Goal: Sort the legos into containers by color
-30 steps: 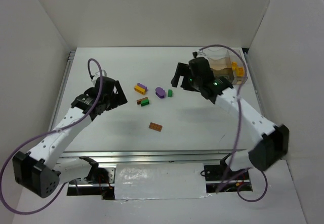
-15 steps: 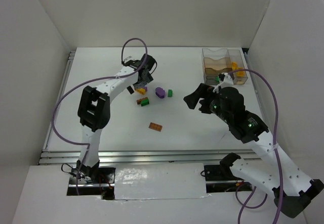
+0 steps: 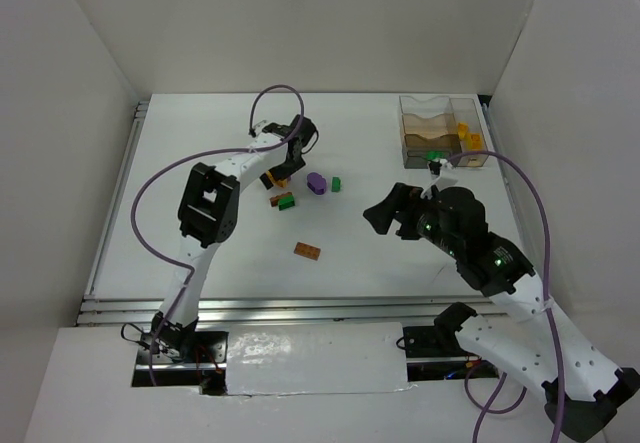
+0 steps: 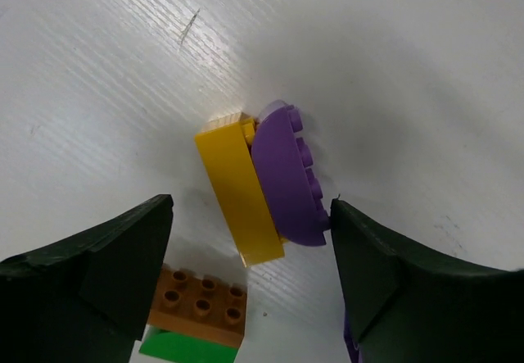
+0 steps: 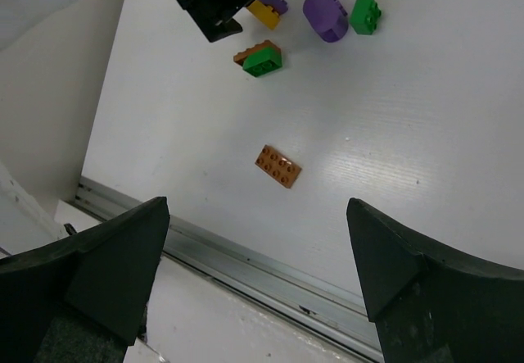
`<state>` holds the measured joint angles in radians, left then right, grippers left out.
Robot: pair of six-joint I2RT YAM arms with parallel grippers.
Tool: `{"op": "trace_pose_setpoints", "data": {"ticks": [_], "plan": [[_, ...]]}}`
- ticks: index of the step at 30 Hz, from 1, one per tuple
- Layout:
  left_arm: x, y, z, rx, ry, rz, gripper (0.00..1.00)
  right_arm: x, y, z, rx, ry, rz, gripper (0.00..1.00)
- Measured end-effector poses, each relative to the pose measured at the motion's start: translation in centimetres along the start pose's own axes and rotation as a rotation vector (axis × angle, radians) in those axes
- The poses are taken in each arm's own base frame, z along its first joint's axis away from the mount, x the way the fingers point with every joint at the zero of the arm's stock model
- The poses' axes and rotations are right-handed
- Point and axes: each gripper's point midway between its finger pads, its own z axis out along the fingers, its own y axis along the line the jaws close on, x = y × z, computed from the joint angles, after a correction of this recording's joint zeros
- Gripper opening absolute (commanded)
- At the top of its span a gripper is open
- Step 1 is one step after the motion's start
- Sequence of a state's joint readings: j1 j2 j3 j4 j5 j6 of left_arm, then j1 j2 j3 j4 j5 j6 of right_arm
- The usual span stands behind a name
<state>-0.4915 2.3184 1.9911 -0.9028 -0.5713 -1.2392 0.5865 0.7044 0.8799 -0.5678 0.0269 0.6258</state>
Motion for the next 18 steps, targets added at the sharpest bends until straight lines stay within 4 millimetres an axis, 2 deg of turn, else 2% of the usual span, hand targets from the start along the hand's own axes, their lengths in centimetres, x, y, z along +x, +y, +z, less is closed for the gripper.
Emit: {"op": "trace_pose_setpoints", "data": {"ticks": [2,4,5,7,8,10,11,12,15,18], "plan": [[0.3,0.0,0.8,-0.004,0.006,-0.001,0.75,0.5,-0.1,0.0,-0.006,0.013,-0.004,0.96],[0.5,-0.2,1.5,-0.001,0.01,-0.006,0.68,0.8,-0.2,0.0,-0.01,0.023,-0.01,0.96],[0.6,-0.2,1.8,0.001,0.012,-0.007,0.53,0.8,-0.2,0.0,-0.011,0.025,-0.013,0.96],[0.5,-0.2,2.1,-0.001,0.008,-0.01,0.4,0.9,-0.1,0.0,-0.016,0.027,-0.017,0.96],[0.4,-0.2,2.2,0.003,0.008,-0.007,0.24,0.9,-0.1,0.0,-0.019,0.029,-0.018,0.96],[0.1,-0.5,2.3,0.014,0.002,-0.011,0.12,0.9,0.0,-0.1,-0.022,0.029,-0.021,0.97],[0.0,-0.6,2.3,0.018,0.0,-0.006,0.01,0.9,0.0,-0.1,-0.023,0.028,-0.021,0.96],[-0.1,-0.7,2.4,0.024,-0.004,-0.006,0.0,0.9,0.0,0.0,-0.025,0.026,-0.021,0.99],[-0.6,-1.1,2.2,0.049,-0.019,0.03,0.0,0.7,0.1,0.2,-0.034,0.014,-0.02,1.0],[-1.5,-1.0,0.5,0.109,-0.048,0.104,0.0,1.0,0.0,0.5,-0.039,0.007,-0.013,1.0]]}}
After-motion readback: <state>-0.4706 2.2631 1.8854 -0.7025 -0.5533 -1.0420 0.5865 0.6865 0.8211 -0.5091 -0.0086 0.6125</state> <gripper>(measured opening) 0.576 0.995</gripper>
